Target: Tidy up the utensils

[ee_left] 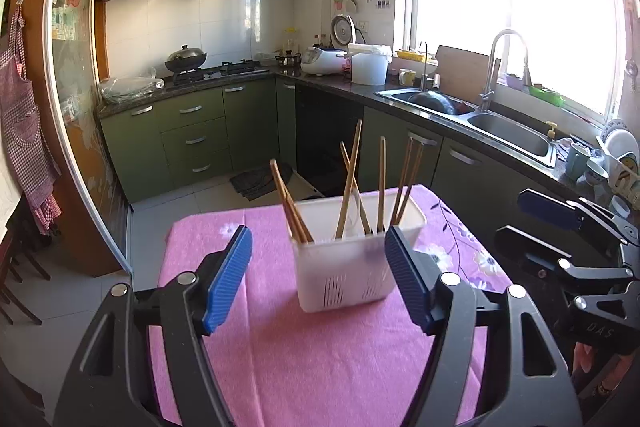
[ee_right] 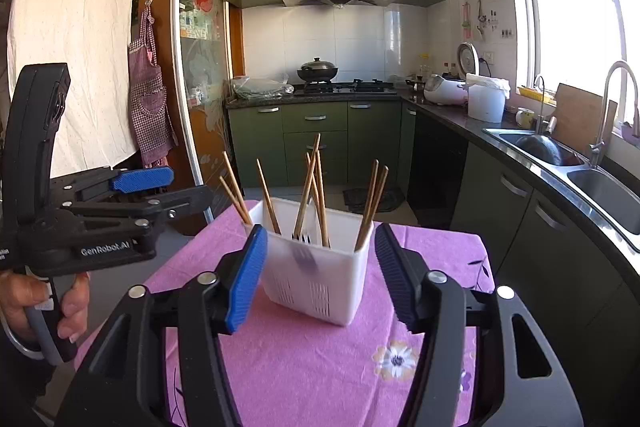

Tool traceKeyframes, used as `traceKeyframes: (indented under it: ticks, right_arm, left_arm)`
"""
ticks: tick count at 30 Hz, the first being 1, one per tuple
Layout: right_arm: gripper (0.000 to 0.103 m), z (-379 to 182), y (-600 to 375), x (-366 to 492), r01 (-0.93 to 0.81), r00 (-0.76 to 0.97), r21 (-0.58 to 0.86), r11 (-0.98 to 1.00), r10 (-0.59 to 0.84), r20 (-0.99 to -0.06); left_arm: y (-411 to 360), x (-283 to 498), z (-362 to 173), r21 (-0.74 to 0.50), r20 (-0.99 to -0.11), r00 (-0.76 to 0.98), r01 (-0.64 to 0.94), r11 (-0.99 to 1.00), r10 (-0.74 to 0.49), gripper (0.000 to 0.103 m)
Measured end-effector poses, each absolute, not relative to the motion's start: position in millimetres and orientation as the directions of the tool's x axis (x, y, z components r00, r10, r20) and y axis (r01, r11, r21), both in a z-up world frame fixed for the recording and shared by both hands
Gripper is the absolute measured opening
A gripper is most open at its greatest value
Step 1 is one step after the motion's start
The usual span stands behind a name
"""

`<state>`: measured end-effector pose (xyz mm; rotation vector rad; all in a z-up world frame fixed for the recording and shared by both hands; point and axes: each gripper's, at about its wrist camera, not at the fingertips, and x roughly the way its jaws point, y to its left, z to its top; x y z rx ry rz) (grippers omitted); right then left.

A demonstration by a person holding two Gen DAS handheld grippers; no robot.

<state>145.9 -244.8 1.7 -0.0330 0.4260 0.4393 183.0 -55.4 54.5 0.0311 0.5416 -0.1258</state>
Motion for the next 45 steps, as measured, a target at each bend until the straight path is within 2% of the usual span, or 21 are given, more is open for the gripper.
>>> traceKeyframes:
  ticks: [2, 6, 10, 15, 24, 45]
  right_arm:
    - [0.073, -12, -255, 122, -0.412, 0.817, 0.088, 0.907, 0.411, -0.404]
    - [0.087, -32, -272, 73, -0.383, 0.833, 0.124, 0.915, 0.400, -0.382]
    - [0.098, -39, -282, 27, -0.365, 0.857, 0.101, 0.925, 0.377, -0.352]
    - [0.098, -35, -290, -19, -0.356, 0.873, 0.066, 0.932, 0.357, -0.333]
    - [0.098, -20, -286, -68, -0.326, 0.899, 0.017, 0.945, 0.316, -0.302]
    - [0.098, -19, -287, -62, -0.340, 0.882, 0.054, 0.939, 0.338, -0.327]
  left_arm:
    - [-51, 161, 40, -0.021, -0.535, 0.836, 0.131, 0.991, -0.122, 0.073]
    - [-41, 114, 12, -0.025, -0.541, 0.834, 0.111, 0.993, -0.107, 0.073]
    - [-32, 71, -3, -0.035, -0.525, 0.846, 0.085, 0.996, -0.090, 0.081]
    - [-23, 36, -6, -0.060, -0.524, 0.846, 0.081, 0.995, -0.100, 0.087]
    - [-22, 5, 2, -0.066, -0.508, 0.855, 0.088, 0.994, -0.110, 0.093]
    - [-25, -7, 15, -0.076, -0.483, 0.867, 0.101, 0.992, -0.125, 0.096]
